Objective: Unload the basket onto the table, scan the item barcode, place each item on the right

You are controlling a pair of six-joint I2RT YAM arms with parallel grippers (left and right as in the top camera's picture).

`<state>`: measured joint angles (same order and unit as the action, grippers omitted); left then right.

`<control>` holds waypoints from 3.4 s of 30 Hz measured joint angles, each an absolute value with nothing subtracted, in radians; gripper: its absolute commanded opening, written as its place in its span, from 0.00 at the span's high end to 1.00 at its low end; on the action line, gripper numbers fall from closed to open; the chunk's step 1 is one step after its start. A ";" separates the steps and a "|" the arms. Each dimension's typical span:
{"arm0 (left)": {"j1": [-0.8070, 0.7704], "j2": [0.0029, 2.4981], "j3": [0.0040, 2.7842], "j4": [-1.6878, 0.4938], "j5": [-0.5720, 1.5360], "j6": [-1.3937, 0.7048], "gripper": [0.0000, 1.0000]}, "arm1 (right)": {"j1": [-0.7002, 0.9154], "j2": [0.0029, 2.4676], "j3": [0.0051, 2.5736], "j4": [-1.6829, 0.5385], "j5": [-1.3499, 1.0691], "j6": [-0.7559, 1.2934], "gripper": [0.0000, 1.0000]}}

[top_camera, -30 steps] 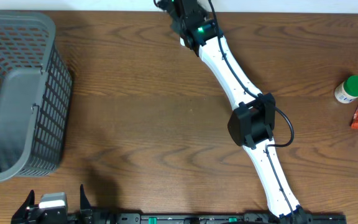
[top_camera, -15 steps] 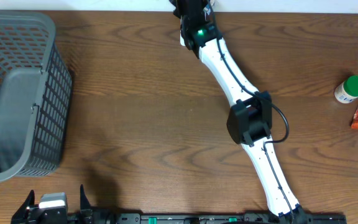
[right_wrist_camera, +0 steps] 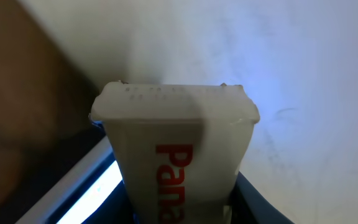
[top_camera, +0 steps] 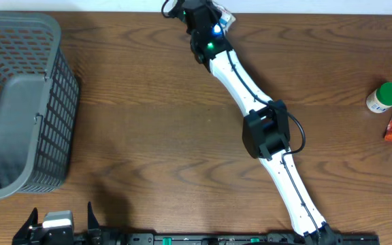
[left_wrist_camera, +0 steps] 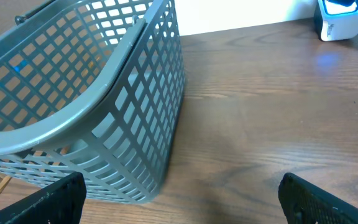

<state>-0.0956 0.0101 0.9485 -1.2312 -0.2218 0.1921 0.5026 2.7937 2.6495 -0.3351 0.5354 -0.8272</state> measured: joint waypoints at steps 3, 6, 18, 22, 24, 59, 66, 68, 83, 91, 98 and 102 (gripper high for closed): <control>-0.096 0.010 0.949 -1.231 -0.222 0.192 0.01 | 0.508 2.765 2.649 -0.455 0.530 -0.760 0.74; -0.096 0.010 0.949 -1.232 -0.222 0.192 0.01 | 0.500 2.717 2.648 -0.629 0.530 -0.666 0.78; -0.096 0.010 0.949 -1.231 -0.222 0.192 0.01 | 0.274 2.623 2.649 -1.342 0.456 -0.278 0.78; -0.096 0.010 0.949 -1.231 -0.222 0.192 0.01 | 0.146 2.622 2.642 -1.370 0.410 -0.233 0.78; -0.096 0.010 0.949 -1.231 -0.222 0.192 0.01 | 0.083 2.623 2.632 -1.362 0.391 -0.220 0.76; -0.096 0.010 0.949 -1.231 -0.222 0.192 0.01 | -0.163 1.919 2.678 -1.242 -0.345 -0.046 0.01; -0.096 0.010 0.949 -1.231 -0.222 0.192 0.01 | 0.121 1.729 2.673 -1.401 -0.160 -0.036 0.01; -0.096 0.010 0.949 -1.230 -0.222 0.192 0.01 | 0.187 1.673 2.672 -1.450 -0.127 -0.027 0.01; -0.096 0.010 0.949 -1.231 -0.222 0.192 0.01 | 0.345 1.193 2.644 -1.694 0.305 0.187 0.01; -0.096 0.010 0.949 -1.231 -0.222 0.192 0.01 | 0.345 0.975 2.654 -1.671 0.432 0.328 0.01; -0.096 0.010 0.949 -1.231 -0.222 0.192 0.01 | 0.345 0.956 2.631 -1.688 0.500 0.303 0.01; -0.096 0.010 0.949 -1.231 -0.222 0.192 0.01 | 0.342 0.961 2.595 -1.671 0.525 0.295 0.01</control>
<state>-0.0956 0.0101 0.9485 -1.2312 -0.2218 0.1921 0.3416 0.9611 2.5950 -1.6707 0.5255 0.2951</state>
